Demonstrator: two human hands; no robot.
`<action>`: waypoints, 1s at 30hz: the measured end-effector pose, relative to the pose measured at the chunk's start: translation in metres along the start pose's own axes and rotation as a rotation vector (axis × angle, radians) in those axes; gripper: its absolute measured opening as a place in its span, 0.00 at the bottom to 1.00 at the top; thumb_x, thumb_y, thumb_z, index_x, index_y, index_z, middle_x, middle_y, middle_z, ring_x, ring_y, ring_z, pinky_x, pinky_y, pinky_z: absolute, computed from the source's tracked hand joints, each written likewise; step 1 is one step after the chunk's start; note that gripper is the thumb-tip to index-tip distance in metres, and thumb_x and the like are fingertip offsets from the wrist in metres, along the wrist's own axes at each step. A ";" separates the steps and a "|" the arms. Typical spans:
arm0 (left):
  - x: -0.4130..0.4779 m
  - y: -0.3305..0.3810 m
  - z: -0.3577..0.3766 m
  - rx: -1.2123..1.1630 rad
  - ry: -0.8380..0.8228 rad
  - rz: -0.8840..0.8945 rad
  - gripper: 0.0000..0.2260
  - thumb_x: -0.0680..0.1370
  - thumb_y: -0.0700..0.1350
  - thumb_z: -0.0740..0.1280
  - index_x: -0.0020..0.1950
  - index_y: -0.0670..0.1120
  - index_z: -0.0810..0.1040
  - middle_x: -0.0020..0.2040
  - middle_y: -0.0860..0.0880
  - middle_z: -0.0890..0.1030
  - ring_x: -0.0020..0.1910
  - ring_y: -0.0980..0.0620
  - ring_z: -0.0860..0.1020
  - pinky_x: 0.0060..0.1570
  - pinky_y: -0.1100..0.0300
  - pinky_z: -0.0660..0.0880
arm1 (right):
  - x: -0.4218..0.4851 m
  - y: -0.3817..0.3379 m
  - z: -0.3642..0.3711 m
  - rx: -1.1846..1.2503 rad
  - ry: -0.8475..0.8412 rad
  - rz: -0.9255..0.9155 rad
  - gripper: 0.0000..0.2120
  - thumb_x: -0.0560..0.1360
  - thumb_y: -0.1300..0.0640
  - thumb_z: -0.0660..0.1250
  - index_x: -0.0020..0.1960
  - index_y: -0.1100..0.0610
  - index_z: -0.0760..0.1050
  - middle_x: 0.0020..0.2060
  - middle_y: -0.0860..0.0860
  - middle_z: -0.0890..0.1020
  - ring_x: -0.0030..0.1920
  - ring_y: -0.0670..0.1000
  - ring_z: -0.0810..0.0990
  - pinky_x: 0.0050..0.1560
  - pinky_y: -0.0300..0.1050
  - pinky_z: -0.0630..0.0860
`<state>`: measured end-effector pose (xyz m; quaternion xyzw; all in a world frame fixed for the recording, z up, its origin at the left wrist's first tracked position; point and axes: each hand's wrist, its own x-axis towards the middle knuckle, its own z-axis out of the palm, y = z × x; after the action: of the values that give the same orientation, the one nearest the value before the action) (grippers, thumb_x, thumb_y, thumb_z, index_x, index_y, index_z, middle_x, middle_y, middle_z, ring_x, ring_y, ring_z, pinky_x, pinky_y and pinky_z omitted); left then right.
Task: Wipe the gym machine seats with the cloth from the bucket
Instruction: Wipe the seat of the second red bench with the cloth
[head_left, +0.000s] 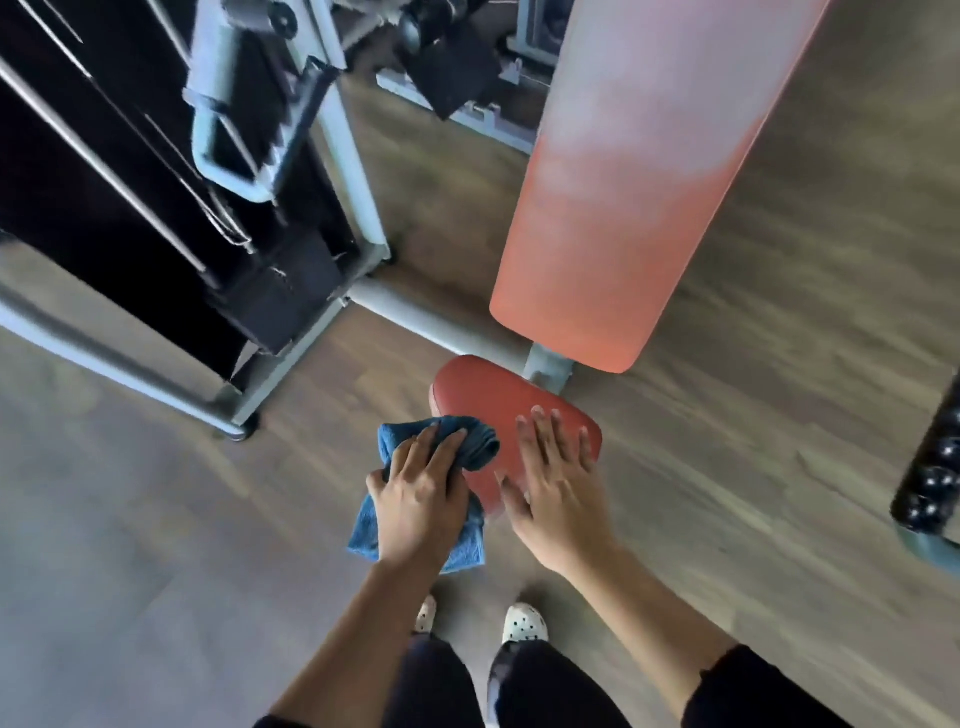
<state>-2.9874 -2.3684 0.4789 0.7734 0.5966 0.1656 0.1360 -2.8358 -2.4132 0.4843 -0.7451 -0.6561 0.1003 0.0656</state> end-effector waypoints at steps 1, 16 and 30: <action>0.011 -0.005 0.009 0.001 -0.024 0.020 0.17 0.73 0.48 0.58 0.57 0.52 0.80 0.59 0.52 0.80 0.56 0.50 0.78 0.45 0.51 0.68 | 0.007 0.001 0.007 0.004 0.004 0.034 0.29 0.78 0.44 0.51 0.71 0.62 0.66 0.70 0.61 0.69 0.71 0.61 0.66 0.70 0.61 0.58; 0.120 -0.078 0.163 0.009 -0.303 0.302 0.20 0.72 0.51 0.55 0.59 0.52 0.80 0.60 0.50 0.80 0.57 0.48 0.78 0.47 0.46 0.71 | 0.091 -0.002 0.155 0.103 0.039 0.496 0.30 0.77 0.45 0.50 0.70 0.62 0.68 0.69 0.61 0.70 0.70 0.61 0.66 0.69 0.64 0.60; 0.125 -0.106 0.254 0.093 -0.328 0.500 0.20 0.77 0.52 0.55 0.68 0.56 0.72 0.70 0.50 0.71 0.68 0.48 0.70 0.58 0.42 0.67 | 0.110 0.041 0.252 0.074 0.125 0.521 0.35 0.75 0.44 0.40 0.75 0.62 0.59 0.75 0.59 0.60 0.75 0.59 0.55 0.73 0.58 0.47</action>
<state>-2.9447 -2.2238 0.2173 0.9181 0.3647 0.0393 0.1501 -2.8421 -2.3177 0.2231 -0.8907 -0.4328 0.0915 0.1050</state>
